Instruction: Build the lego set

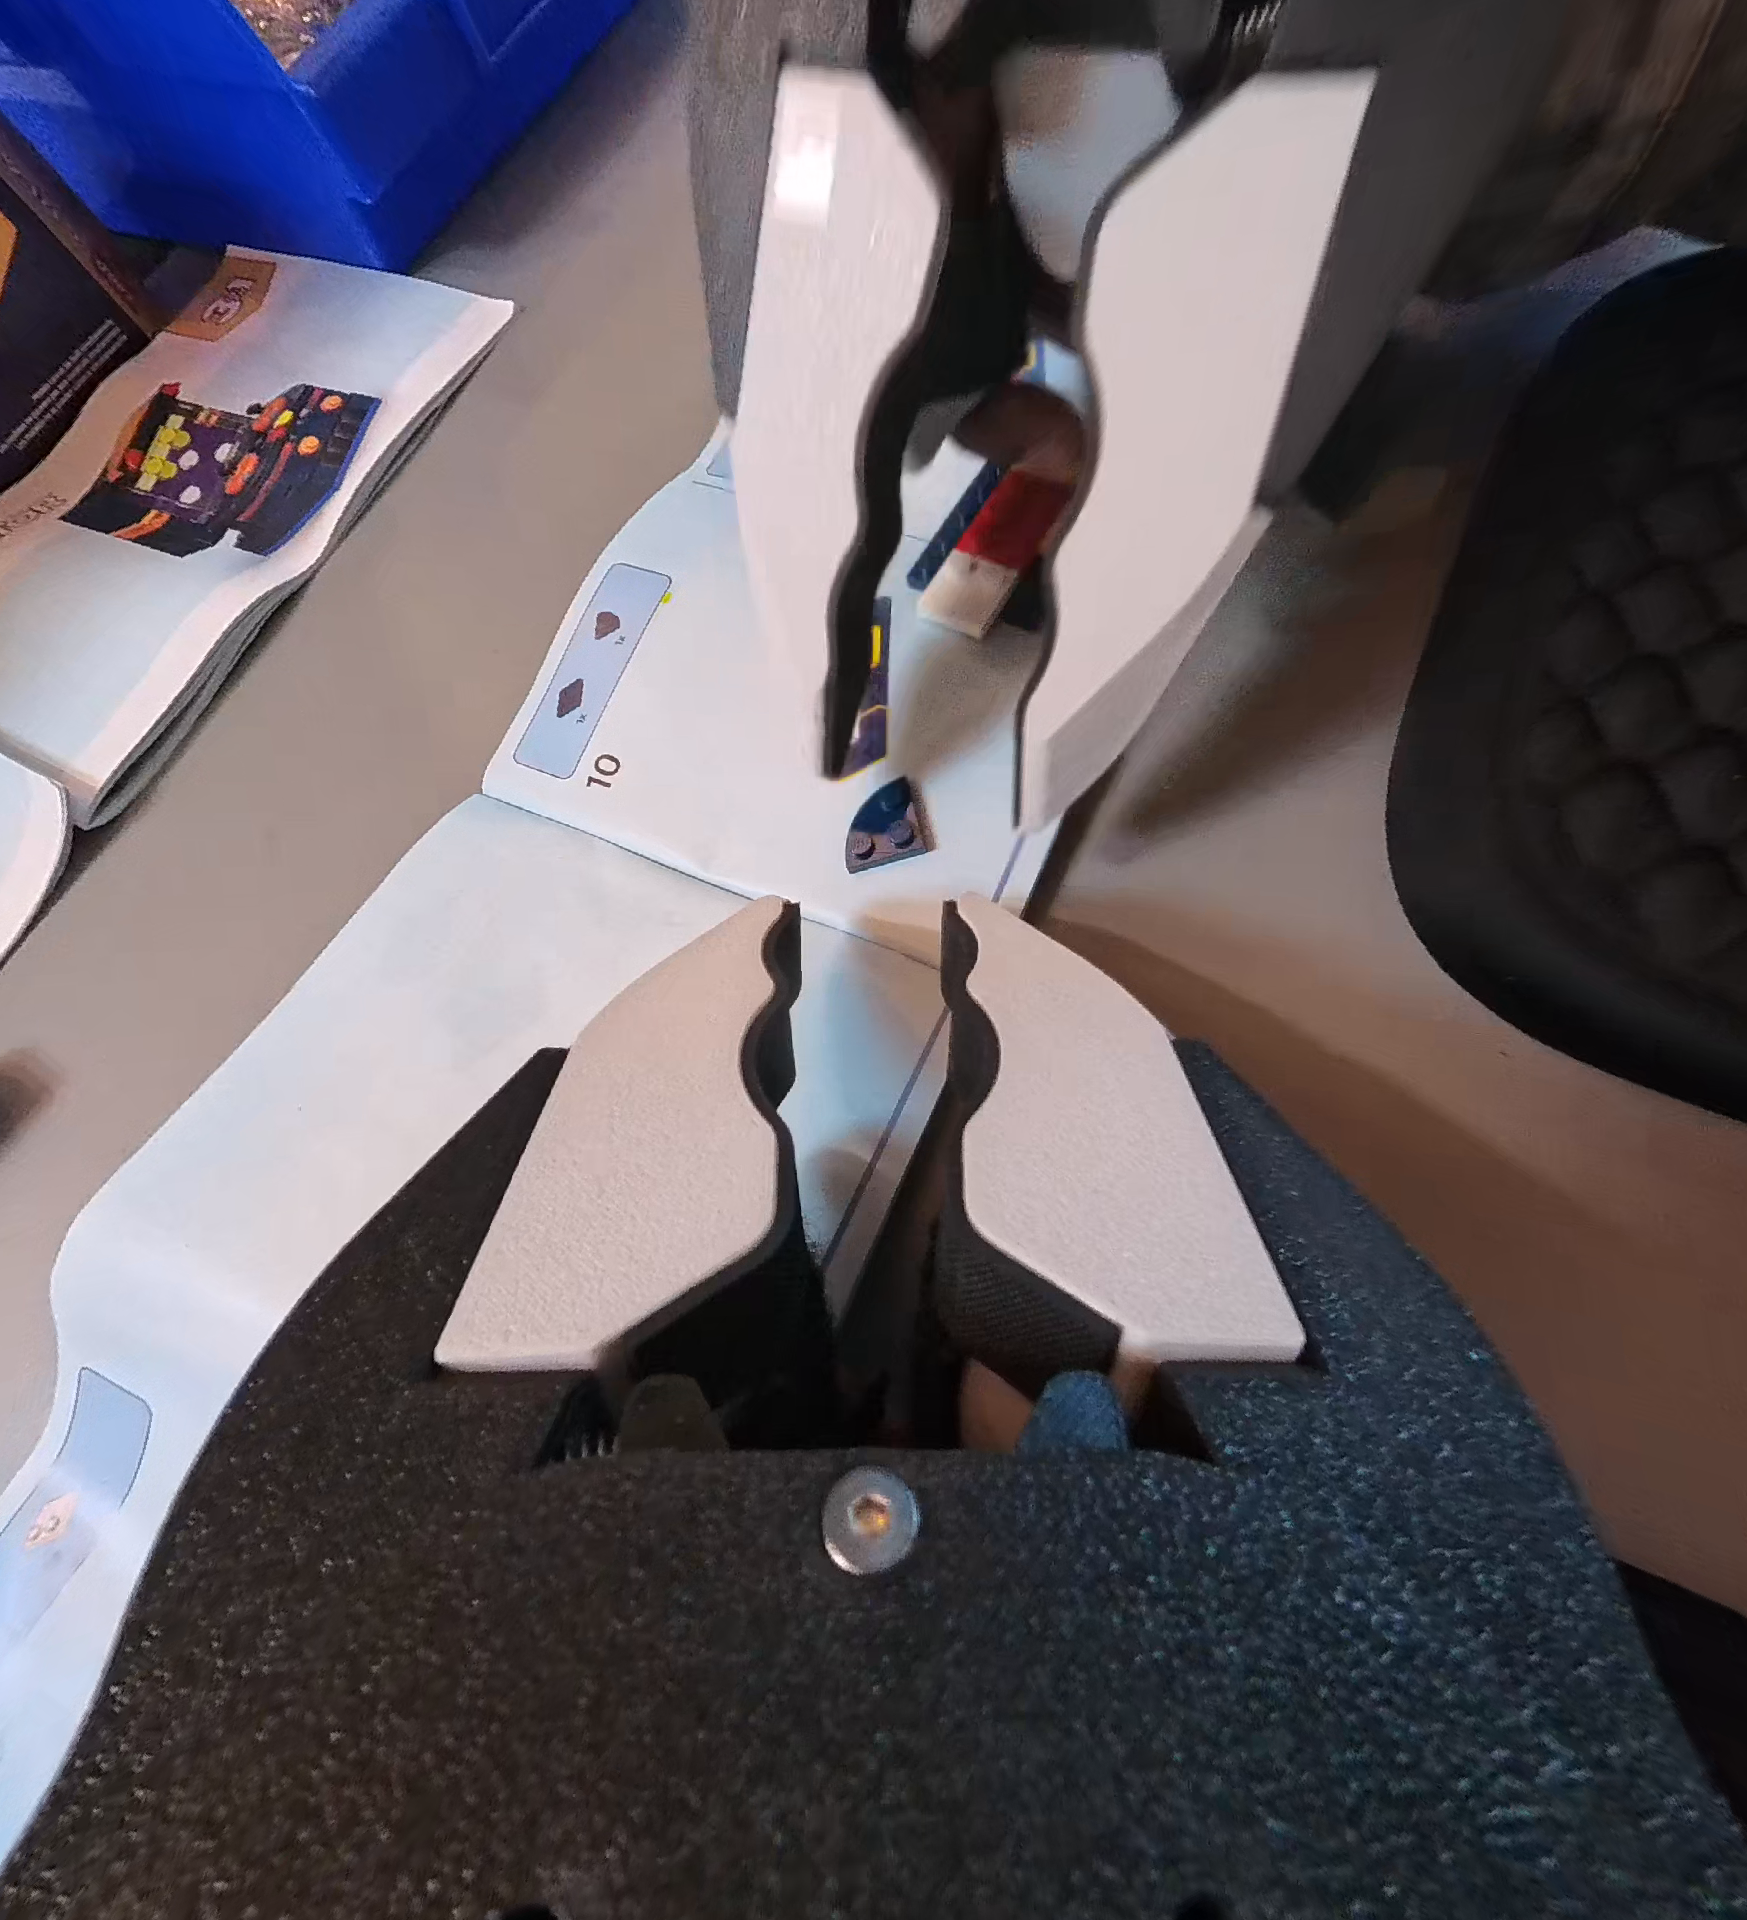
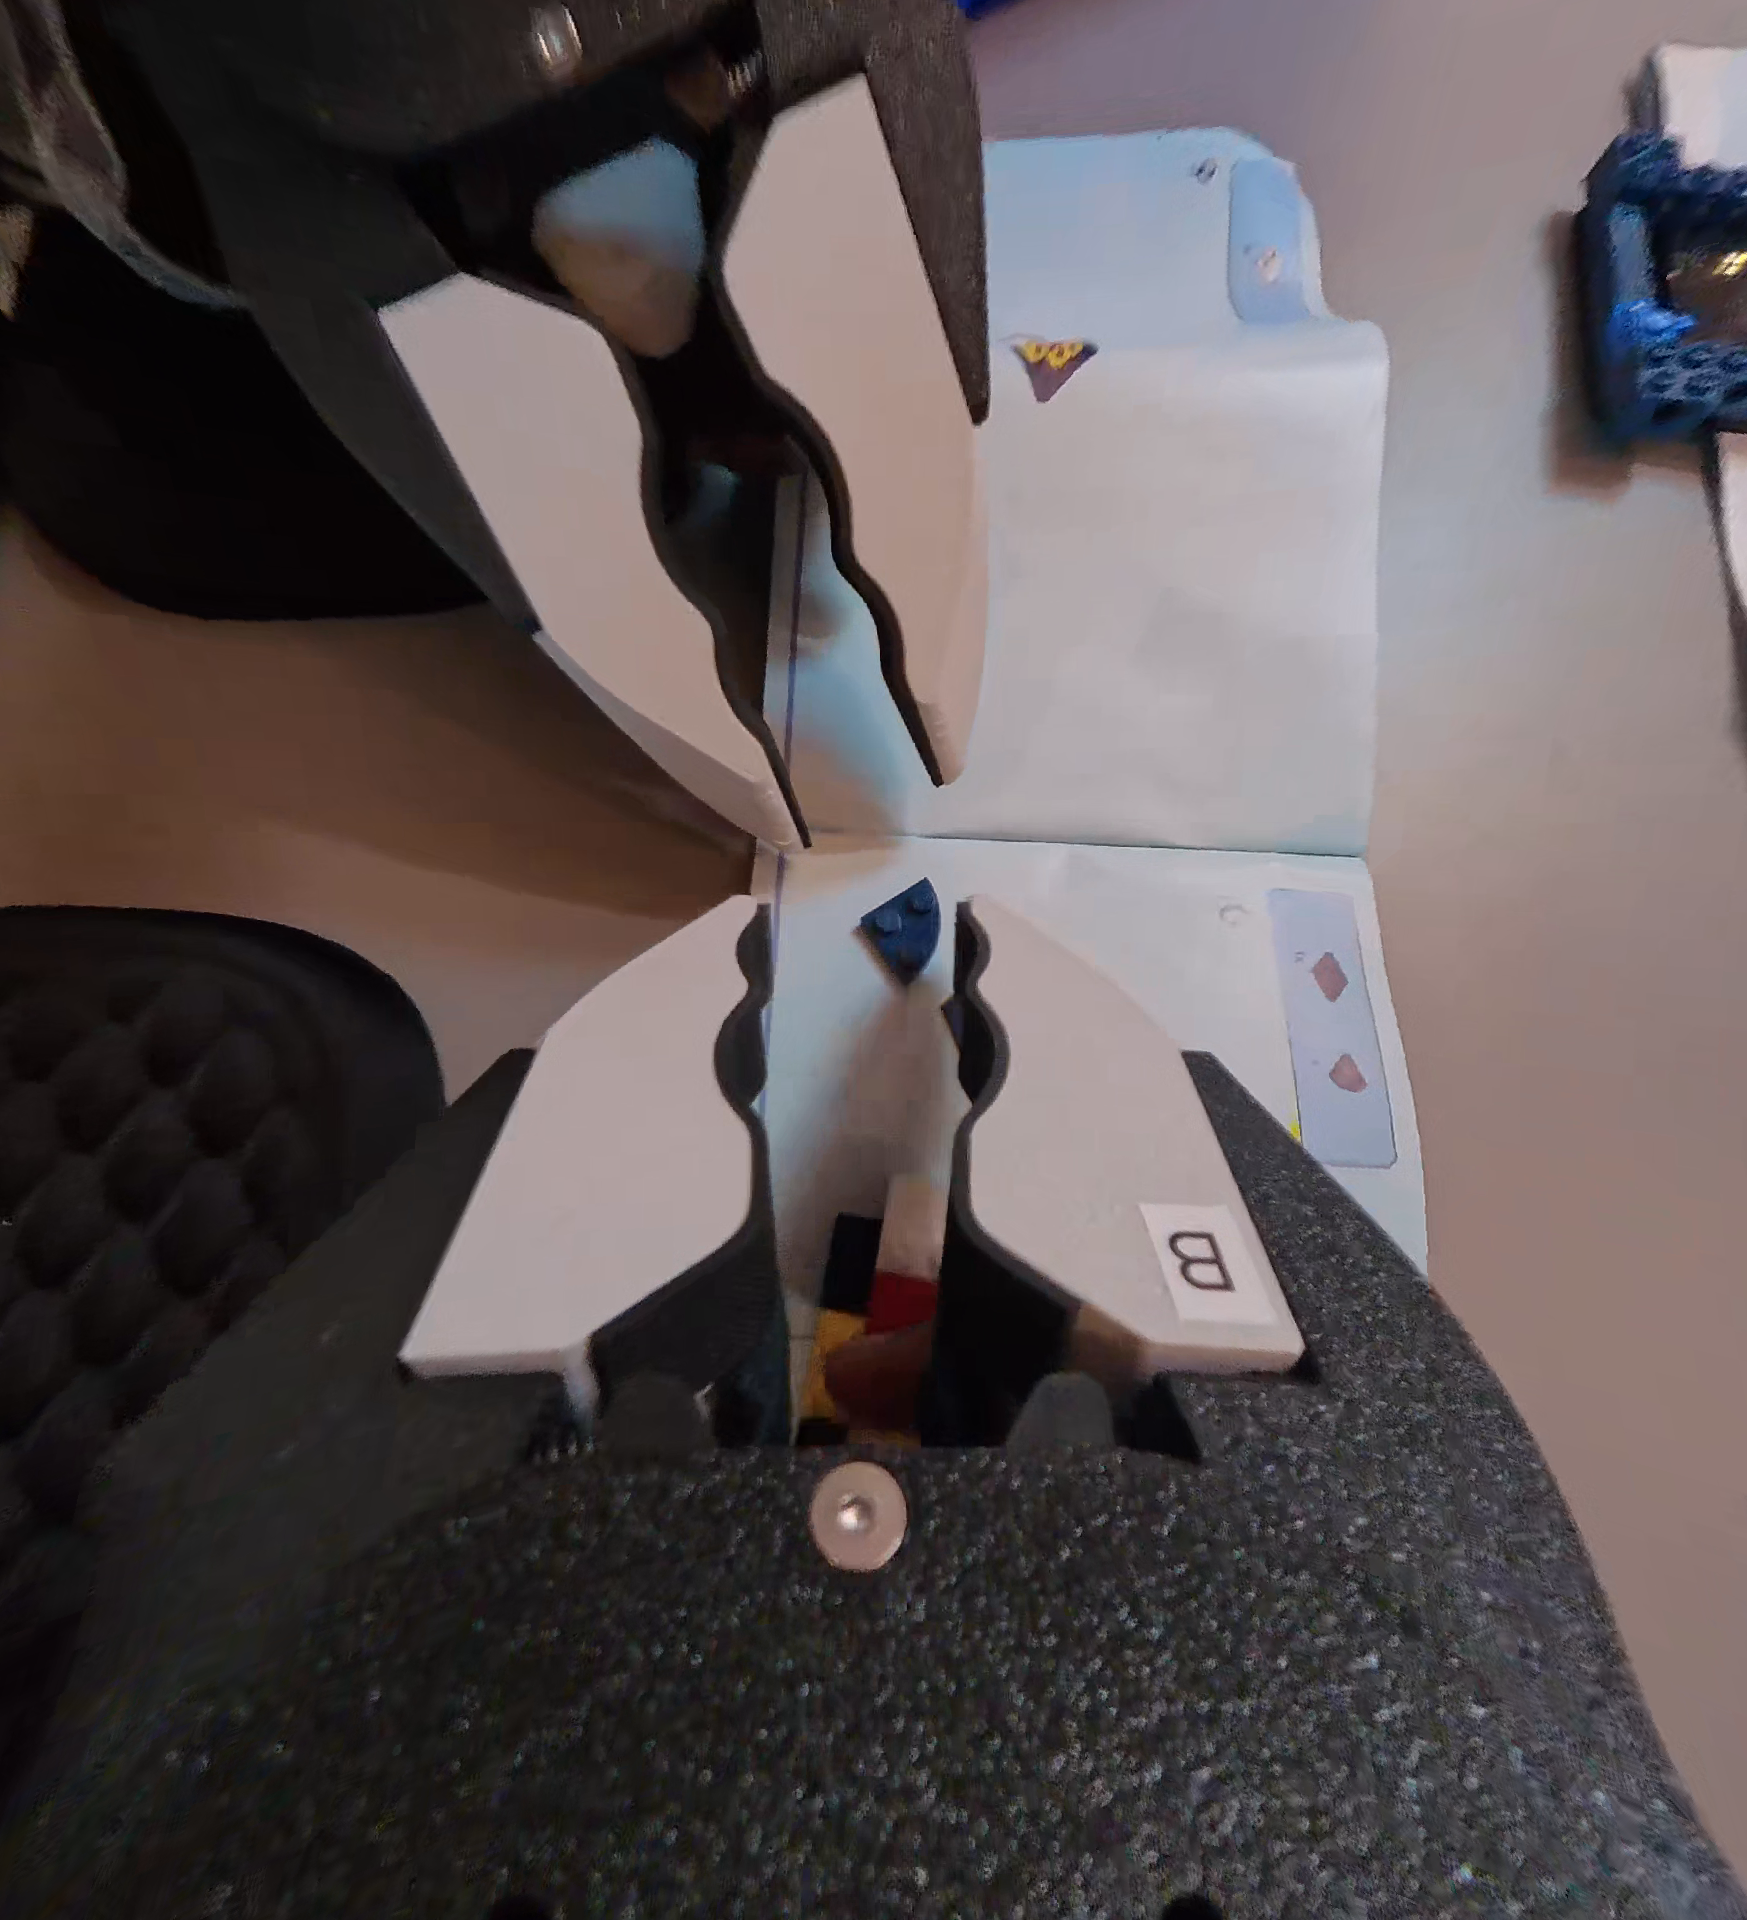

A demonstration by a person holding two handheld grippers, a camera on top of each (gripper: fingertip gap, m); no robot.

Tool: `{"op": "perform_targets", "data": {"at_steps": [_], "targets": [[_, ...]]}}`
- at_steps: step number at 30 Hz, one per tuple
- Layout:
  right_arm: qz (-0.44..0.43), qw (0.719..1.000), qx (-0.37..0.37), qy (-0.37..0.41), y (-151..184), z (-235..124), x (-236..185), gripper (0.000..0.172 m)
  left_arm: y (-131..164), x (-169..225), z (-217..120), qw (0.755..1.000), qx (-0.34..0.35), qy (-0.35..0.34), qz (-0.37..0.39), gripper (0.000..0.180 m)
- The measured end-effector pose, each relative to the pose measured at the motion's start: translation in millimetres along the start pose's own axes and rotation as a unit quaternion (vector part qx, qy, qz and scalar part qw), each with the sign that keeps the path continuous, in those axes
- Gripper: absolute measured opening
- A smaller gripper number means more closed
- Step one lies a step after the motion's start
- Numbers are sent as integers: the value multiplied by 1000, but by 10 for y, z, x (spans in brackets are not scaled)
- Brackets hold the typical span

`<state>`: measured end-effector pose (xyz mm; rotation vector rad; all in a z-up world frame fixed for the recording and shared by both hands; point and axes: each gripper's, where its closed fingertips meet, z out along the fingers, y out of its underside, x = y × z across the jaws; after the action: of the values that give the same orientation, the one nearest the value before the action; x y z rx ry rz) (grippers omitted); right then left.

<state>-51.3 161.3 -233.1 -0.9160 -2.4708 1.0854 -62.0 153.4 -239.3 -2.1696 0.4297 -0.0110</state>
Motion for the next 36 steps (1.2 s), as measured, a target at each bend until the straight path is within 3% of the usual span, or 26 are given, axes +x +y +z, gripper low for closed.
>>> {"op": "perform_targets", "data": {"at_steps": [4, 9, 14, 17, 24, 28, 36], "targets": [[33, 999, 14, 35, 122, -314, 38, 55, 4, -2, 1, 1000, -2, -2, 2, 26], [38, 997, -10, 67, 461, -533, 57, 66, 31, 11, 23, 1000, -12, 1, 7, 26], [44, 998, -24, 49, 584, -437, 67, 52, 53, 16, 40, 1000, -19, 3, 9, 26], [28, 997, -35, 66, 597, -412, 122, 34, 56, 17, 45, 1000, -19, 7, 4, 26], [116, 988, 33, 97, 206, -233, 134, 34, 60, 33, 56, 1000, -21, 17, -1, 24], [135, 982, -18, 132, 275, -153, 122, 34, 55, 67, 57, 999, -20, 29, 0, 23], [96, 987, -39, 125, 285, -185, 53, 34, -43, 160, -8, 997, 0, 71, -21, 25]]}}
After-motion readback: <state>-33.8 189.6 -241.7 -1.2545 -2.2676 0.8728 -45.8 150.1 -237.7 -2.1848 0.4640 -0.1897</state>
